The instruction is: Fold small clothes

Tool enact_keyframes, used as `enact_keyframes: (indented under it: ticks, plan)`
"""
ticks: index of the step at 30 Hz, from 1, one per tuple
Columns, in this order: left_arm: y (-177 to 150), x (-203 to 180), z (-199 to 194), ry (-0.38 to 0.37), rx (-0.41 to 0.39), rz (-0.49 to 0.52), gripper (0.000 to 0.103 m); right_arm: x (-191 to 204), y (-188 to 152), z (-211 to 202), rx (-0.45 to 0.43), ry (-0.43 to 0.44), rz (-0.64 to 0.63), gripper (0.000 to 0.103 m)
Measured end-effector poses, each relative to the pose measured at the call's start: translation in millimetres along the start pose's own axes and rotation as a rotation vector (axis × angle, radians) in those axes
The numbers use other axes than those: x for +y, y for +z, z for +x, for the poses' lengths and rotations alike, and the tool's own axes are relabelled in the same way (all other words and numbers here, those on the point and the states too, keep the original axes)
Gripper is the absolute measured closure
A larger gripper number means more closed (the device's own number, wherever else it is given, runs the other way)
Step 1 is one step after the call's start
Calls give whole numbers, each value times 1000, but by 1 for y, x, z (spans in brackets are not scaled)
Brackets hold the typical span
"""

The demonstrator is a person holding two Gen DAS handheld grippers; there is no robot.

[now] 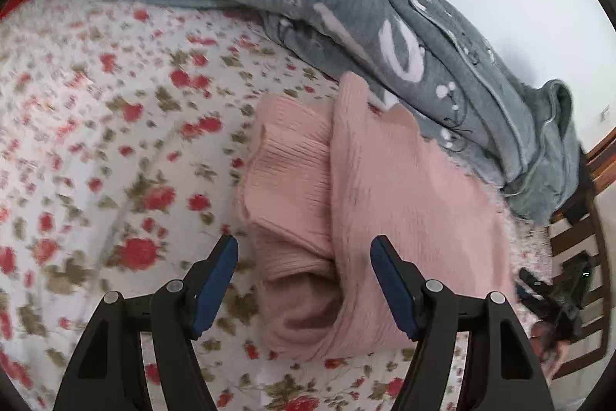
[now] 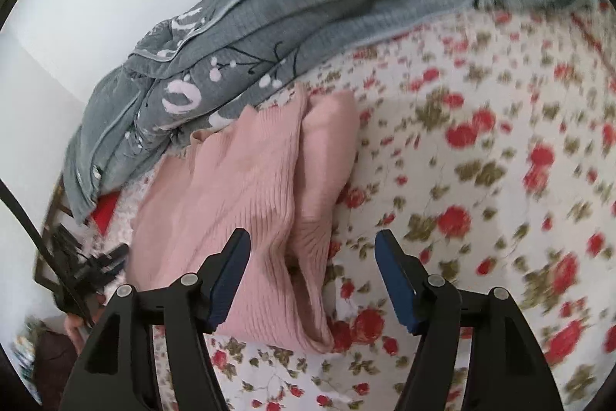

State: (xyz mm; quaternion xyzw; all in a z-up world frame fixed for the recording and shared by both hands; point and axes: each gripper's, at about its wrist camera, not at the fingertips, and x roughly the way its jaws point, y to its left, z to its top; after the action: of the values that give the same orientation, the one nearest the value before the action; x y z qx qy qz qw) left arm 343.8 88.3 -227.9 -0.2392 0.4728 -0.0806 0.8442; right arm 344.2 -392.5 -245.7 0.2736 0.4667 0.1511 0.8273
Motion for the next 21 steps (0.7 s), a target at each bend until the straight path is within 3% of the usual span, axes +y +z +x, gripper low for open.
enact_keyframes:
  ticks: [2,7,15,17,19,21]
  plan:
    - [3,0,7,-36,6,-4,32,-3,2,7,0,28,29,37]
    - [12,-1,29,-5,20,-3,28,4,11,31,29,41,31,37]
    - [29,4,55,-21,9,0,25,5,33,64,37,54,31,37]
    - [32,2,59,-16,7,-6,27,5,36,69,42,53,32,41]
    - [34,-2,61,-12,25,5,68,5,37,72,55,47,21,78]
    - [34,-3,57,-47,37,-13,77,4,35,68,48,84,30,82]
